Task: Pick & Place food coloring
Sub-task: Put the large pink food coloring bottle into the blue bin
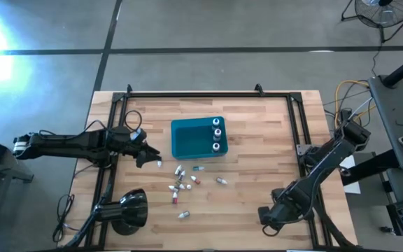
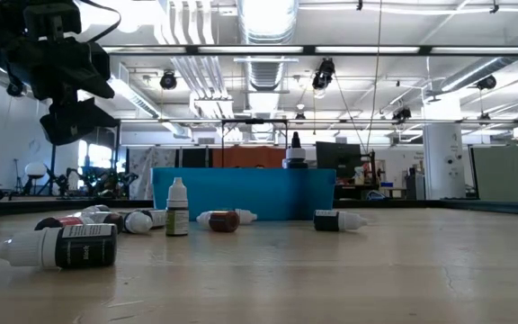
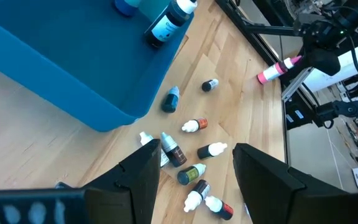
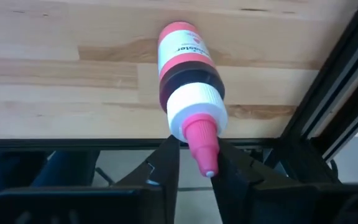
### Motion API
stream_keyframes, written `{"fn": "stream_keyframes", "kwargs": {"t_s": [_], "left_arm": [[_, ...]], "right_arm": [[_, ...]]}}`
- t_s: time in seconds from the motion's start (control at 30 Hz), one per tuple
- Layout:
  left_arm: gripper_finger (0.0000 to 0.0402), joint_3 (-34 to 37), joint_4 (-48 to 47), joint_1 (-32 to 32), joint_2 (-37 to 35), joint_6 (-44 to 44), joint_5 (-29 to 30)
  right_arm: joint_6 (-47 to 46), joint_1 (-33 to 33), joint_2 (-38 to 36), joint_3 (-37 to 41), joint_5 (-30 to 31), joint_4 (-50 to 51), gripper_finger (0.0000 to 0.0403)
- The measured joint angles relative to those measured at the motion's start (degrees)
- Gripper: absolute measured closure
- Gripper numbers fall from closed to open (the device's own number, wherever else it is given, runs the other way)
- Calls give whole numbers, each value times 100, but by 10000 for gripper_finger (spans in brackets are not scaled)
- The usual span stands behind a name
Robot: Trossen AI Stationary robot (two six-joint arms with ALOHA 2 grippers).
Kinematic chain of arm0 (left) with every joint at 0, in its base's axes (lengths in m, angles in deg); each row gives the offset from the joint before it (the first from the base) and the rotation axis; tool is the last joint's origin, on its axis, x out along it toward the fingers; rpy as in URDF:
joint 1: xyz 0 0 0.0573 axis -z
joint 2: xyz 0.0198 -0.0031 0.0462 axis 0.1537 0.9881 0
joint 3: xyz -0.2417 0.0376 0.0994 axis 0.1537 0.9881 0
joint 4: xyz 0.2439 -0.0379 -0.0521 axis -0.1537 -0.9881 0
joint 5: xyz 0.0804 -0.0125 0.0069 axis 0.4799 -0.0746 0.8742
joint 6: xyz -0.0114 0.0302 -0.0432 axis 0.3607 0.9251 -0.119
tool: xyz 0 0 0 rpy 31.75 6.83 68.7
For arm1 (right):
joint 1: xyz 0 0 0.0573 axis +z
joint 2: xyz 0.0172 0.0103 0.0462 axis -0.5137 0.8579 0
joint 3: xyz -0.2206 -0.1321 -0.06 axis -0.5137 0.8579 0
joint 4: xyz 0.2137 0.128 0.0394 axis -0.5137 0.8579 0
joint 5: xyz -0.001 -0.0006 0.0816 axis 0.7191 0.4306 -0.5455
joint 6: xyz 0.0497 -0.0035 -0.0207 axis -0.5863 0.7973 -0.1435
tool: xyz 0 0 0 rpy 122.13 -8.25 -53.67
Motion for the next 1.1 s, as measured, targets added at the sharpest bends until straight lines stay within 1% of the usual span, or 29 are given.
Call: {"fn": "stream_keyframes", "kwargs": {"t_s": [0.1,0.2,0.53,0.67,0.77,0.87,1.1], "left_arm": [[224,-2,0,0,0,-21,0],[224,0,0,-2,0,-43,0],[224,0,0,0,0,-56,0],[224,0,0,-1,2,-56,0],[224,-2,0,0,2,-56,0],[224,-2,0,-1,2,-56,0],[224,-2,0,-1,1,-56,0]], "right_arm": [[45,0,0,15,13,14,327],[166,2,0,17,15,12,310],[240,2,2,17,84,20,211],[264,4,2,17,288,40,188],[262,4,4,26,365,57,184],[242,4,7,50,365,63,191],[173,4,7,56,496,247,232]]}}
